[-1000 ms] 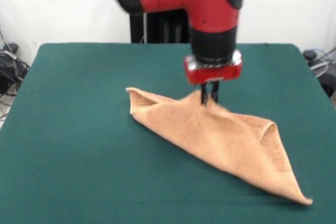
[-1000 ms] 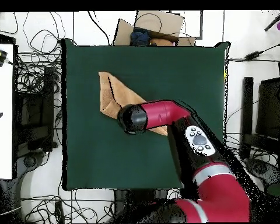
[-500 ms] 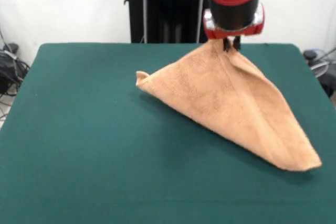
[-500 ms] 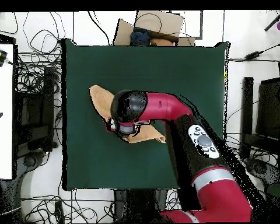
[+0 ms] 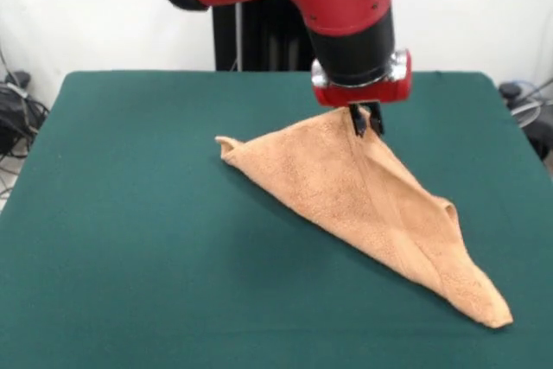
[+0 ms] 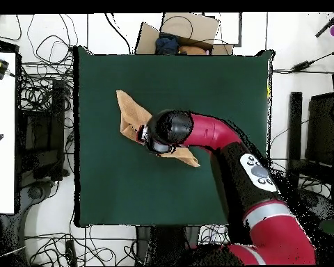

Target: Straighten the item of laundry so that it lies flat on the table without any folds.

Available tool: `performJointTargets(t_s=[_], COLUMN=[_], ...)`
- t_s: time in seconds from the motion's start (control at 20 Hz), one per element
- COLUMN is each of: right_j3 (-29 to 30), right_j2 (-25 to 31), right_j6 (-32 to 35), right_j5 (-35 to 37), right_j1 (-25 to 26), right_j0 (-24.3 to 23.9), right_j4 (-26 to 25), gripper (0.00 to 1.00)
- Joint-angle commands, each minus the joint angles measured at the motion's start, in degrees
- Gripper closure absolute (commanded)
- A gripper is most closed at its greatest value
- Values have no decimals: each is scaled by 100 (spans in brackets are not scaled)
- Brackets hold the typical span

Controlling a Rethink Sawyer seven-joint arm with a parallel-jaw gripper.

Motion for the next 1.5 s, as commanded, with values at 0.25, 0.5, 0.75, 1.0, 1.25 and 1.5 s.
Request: performJointTargets(t_s=[0.25,0.5,0.75,1.0,1.25,1.5], right_j3=[543,284,-297,-454,-921,-860], right_j2=[131,346,663,811,994,1209], right_j6=[213,-421,-1350,-1455,-1976,-1993], right_j5=[894,433,582,609,257,48], right_j1=[-1656,-1555,-1830,-1898,-1062,-811], right_j0=[340,122,25,-18,-254,-526], right_j4=[150,-178,-640,-814,-1403,-1563], gripper=[100,100,100,100,100,100])
